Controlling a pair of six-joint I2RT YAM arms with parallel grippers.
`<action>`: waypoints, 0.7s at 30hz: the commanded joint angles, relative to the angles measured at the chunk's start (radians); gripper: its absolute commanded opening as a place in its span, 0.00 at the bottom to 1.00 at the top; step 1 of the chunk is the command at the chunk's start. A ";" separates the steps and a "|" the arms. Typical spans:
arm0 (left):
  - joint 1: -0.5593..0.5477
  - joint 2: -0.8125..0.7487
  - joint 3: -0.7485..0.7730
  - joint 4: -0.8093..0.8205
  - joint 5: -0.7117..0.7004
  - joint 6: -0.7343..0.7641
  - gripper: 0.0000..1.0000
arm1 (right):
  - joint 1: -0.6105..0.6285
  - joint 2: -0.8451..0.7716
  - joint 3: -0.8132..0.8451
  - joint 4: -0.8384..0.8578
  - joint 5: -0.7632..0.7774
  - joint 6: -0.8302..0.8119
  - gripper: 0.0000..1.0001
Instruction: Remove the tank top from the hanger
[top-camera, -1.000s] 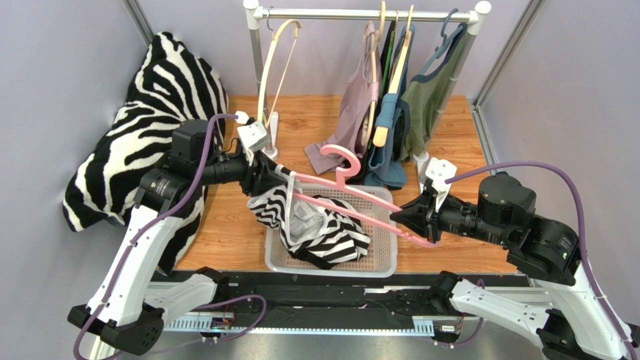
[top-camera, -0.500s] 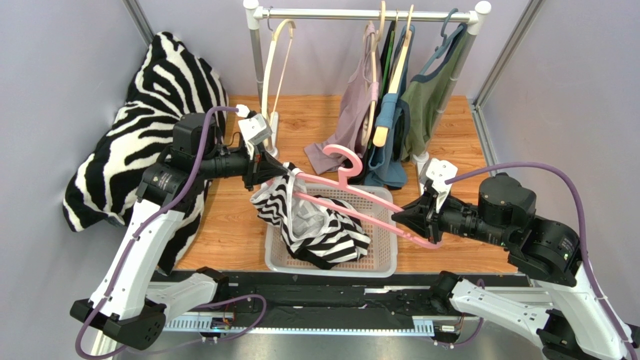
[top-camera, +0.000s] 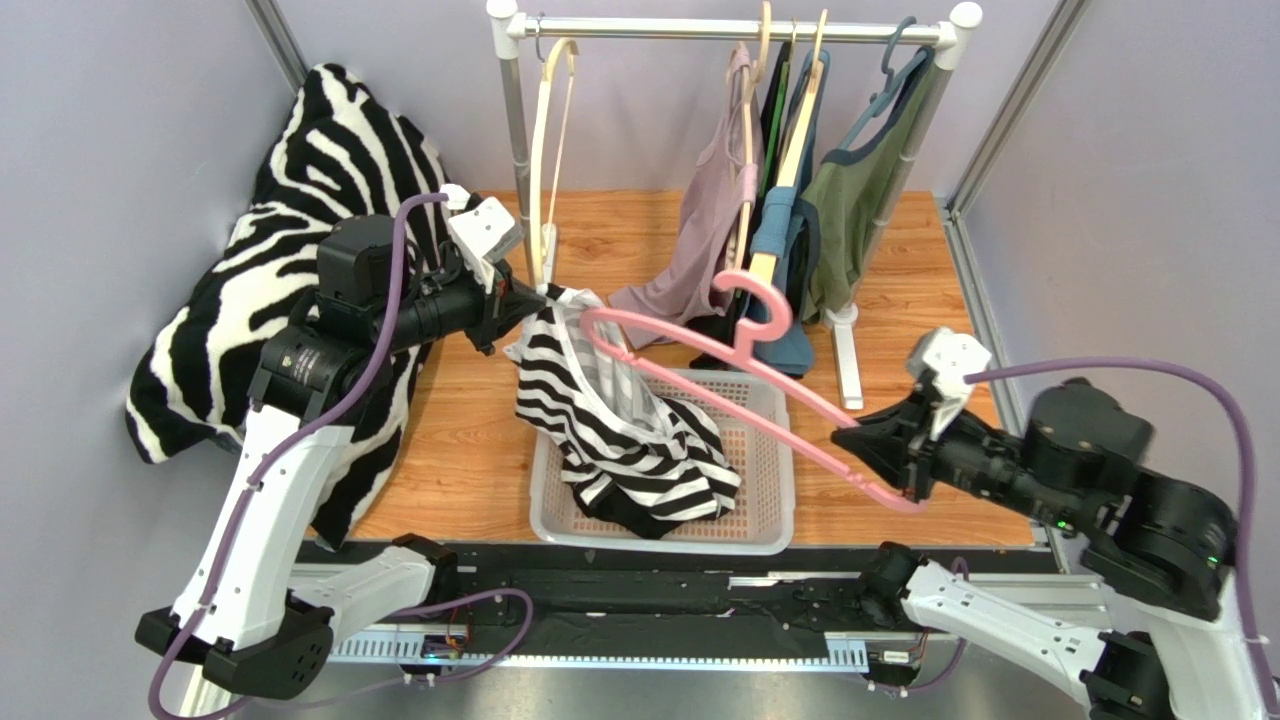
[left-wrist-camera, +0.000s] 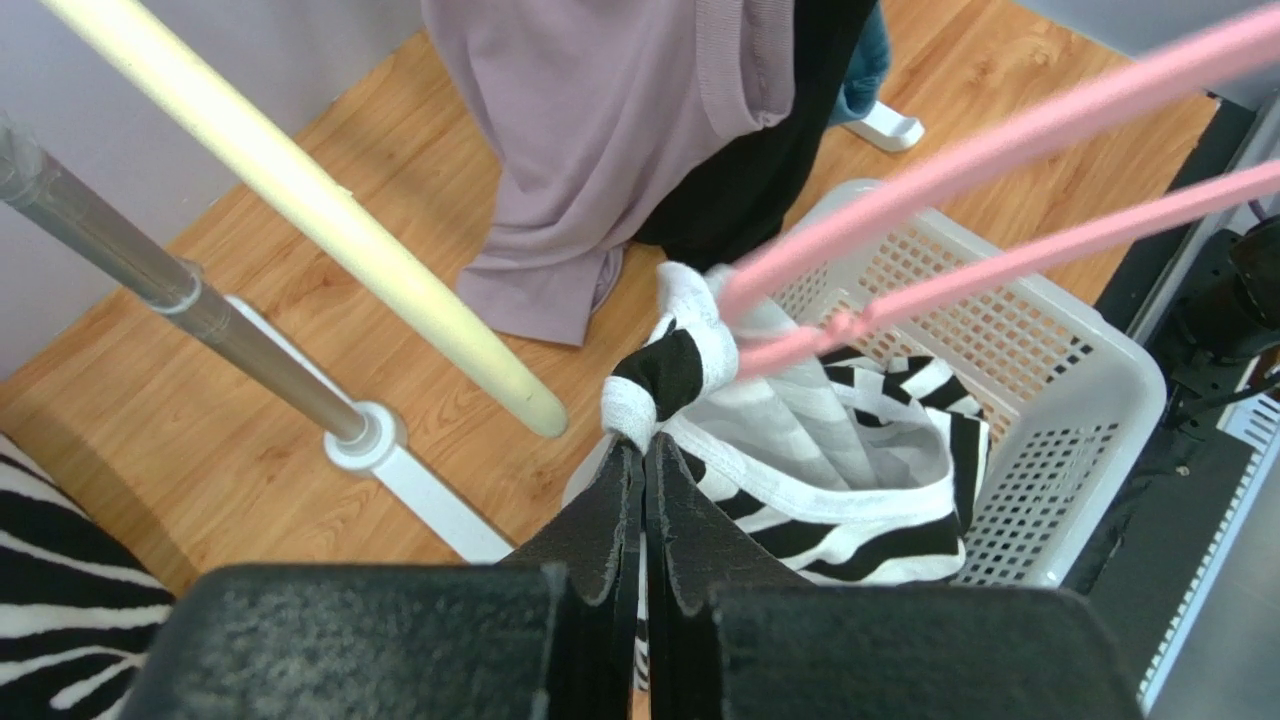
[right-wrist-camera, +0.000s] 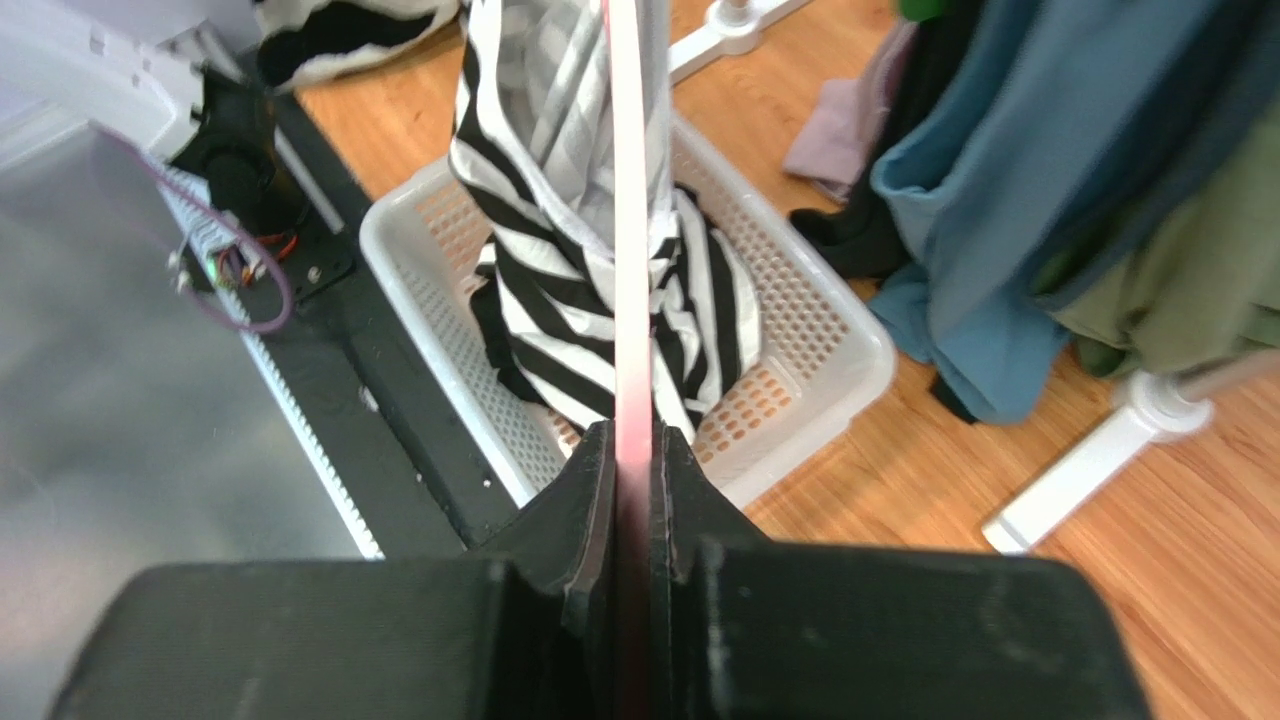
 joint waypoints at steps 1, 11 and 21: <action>-0.001 0.016 0.017 0.035 -0.002 -0.043 0.00 | -0.004 -0.038 0.169 -0.056 0.193 0.100 0.00; -0.229 0.232 0.321 -0.073 0.288 0.064 0.00 | -0.004 -0.032 0.166 0.153 0.360 0.144 0.00; -0.513 0.323 0.042 -0.121 0.028 0.246 0.00 | -0.004 0.103 0.224 0.225 0.339 0.190 0.00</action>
